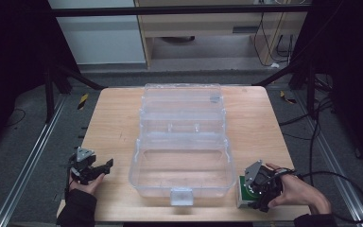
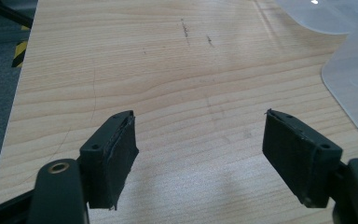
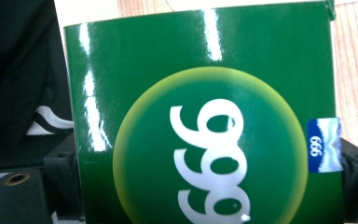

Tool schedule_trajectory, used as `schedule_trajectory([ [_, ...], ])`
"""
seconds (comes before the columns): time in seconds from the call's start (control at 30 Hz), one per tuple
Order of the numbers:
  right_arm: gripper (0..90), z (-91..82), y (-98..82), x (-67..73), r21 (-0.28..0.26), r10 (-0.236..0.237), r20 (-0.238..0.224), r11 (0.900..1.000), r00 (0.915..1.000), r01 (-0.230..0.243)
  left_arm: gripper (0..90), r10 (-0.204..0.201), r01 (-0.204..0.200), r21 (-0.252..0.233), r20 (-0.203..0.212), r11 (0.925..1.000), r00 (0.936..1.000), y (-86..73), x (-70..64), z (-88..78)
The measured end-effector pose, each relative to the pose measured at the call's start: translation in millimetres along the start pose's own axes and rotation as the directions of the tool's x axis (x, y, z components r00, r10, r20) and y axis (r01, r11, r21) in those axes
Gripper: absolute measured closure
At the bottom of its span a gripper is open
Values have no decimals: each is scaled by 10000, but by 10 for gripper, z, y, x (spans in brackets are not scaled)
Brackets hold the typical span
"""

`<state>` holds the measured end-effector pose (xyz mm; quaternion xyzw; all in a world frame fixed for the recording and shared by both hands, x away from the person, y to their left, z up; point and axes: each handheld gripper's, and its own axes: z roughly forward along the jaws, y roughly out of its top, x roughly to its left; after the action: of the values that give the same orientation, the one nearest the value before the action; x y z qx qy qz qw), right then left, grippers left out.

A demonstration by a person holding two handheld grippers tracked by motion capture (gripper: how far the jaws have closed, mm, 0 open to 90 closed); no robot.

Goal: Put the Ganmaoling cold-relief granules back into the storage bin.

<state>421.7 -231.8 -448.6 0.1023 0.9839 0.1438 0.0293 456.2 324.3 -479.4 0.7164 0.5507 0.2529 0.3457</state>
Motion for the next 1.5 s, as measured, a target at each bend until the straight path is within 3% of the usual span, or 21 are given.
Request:
schedule_trajectory([
  [0.37,157,-64,-6,-22,-127,278,152,9995,9995,-277,254,-2,2,7,-6,10000,10000,1,-3,0],
  [1.2,161,-700,129,10,-1194,760,476,9904,9960,-699,258,-7,7,65,-16,10000,10000,1,-16,6],
  [1.5,162,-1001,260,7,-1493,739,739,9868,9945,-622,258,-5,5,116,-31,9999,10000,2,-23,10],
])
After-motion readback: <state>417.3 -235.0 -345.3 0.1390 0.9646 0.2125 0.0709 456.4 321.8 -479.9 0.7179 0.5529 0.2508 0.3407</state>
